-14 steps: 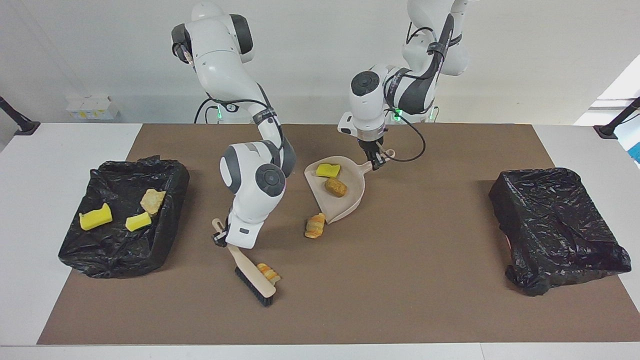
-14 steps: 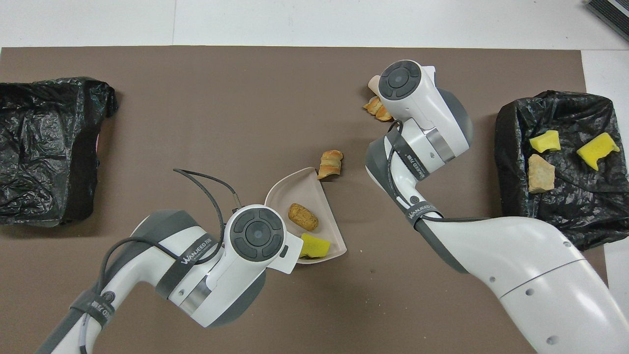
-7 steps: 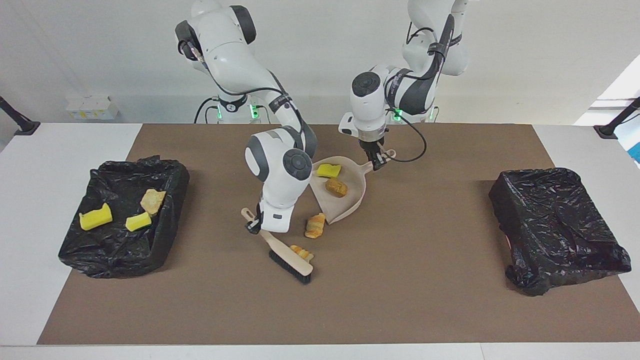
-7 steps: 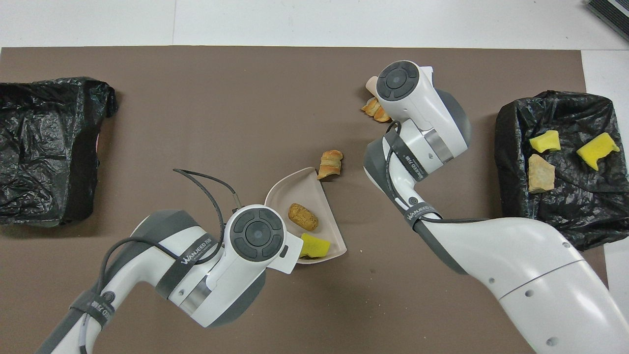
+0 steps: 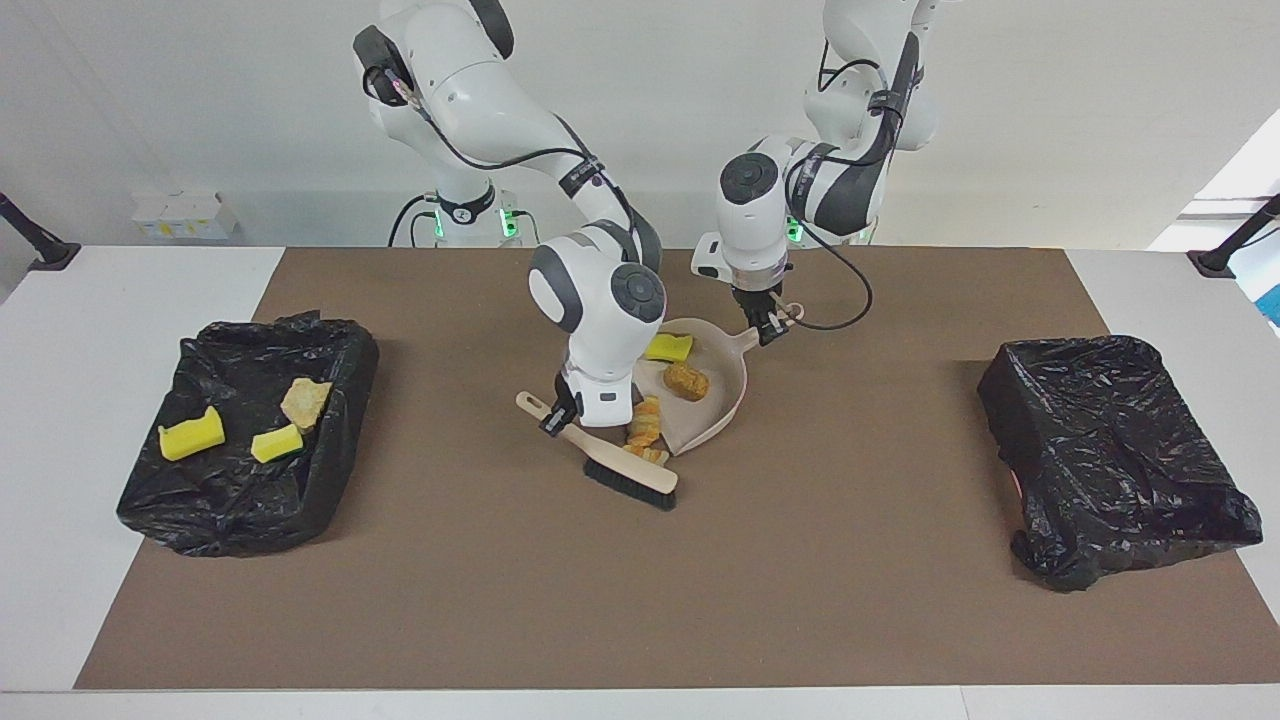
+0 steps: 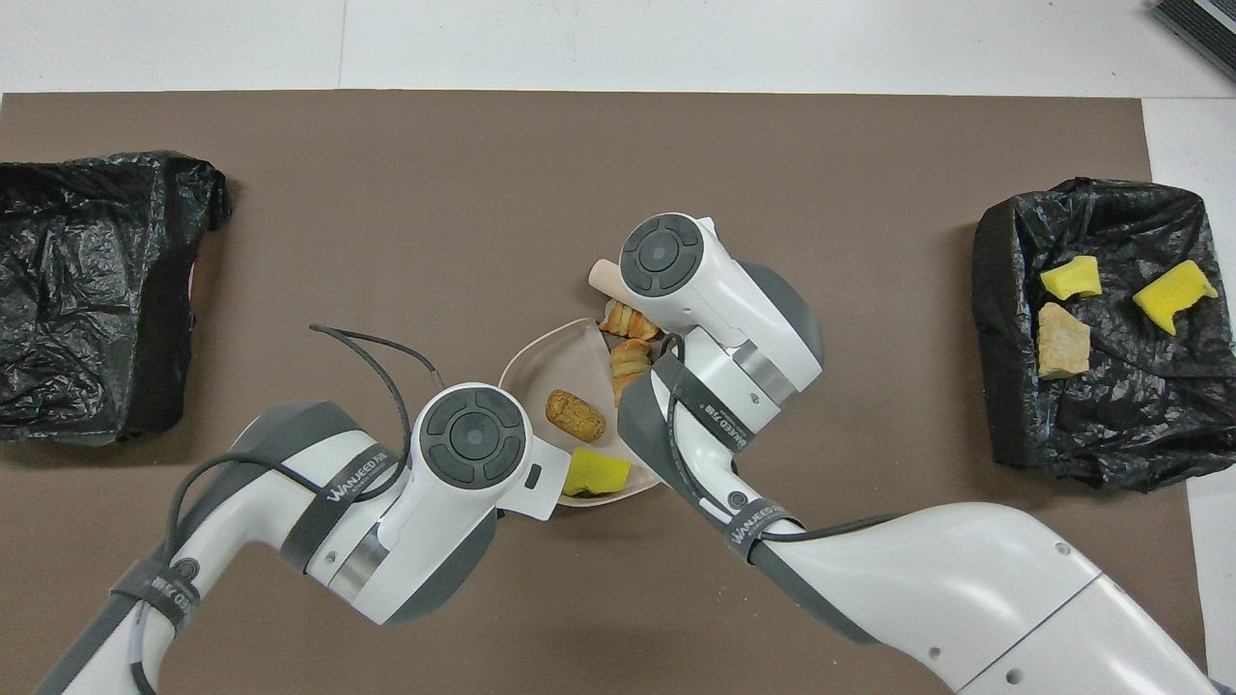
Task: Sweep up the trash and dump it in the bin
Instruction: 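Sweep the farthest bread piece toward the dustpan with the right gripper's brush, then push the last bread piece into the dustpan with the right gripper's brush, then carry the loaded dustpan with the left gripper to the black bag nearby, then tip the dustpan into the black bag with the left gripper while the right gripper withdraws, then carry the empty dustpan back and lower it onto the table center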
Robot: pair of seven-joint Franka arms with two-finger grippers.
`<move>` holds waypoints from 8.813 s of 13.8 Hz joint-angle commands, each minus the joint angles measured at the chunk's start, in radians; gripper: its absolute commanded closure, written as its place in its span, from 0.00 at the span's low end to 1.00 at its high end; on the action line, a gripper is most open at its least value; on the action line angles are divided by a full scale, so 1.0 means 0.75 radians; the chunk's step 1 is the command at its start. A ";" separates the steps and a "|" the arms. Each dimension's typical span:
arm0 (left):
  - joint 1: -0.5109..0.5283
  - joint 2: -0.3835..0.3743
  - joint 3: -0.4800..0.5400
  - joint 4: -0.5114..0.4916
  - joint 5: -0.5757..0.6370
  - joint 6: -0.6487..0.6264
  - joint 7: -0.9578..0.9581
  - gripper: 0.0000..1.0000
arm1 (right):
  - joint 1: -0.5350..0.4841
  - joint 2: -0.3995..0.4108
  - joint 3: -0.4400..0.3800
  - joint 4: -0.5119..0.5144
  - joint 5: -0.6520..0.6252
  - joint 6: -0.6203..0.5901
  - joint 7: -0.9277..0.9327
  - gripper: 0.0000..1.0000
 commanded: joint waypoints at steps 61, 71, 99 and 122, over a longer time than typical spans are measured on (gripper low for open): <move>1.207 0.163 0.005 0.715 -0.369 -0.314 1.693 1.00 | 0.450 -0.578 0.038 -0.817 0.958 0.254 1.444 0.01; 1.418 0.288 0.020 0.922 -0.075 -0.088 1.988 1.00 | 0.180 -0.554 0.030 -0.310 0.854 -0.128 1.210 0.00; 0.930 0.096 0.016 0.718 1.226 -0.337 1.192 1.00 | -0.462 -0.752 -0.250 -0.107 0.479 -0.323 0.542 0.00; 0.631 0.188 -0.003 0.810 0.450 -0.482 0.519 1.00 | -0.407 -0.777 -0.361 -0.021 0.536 -0.382 0.600 0.00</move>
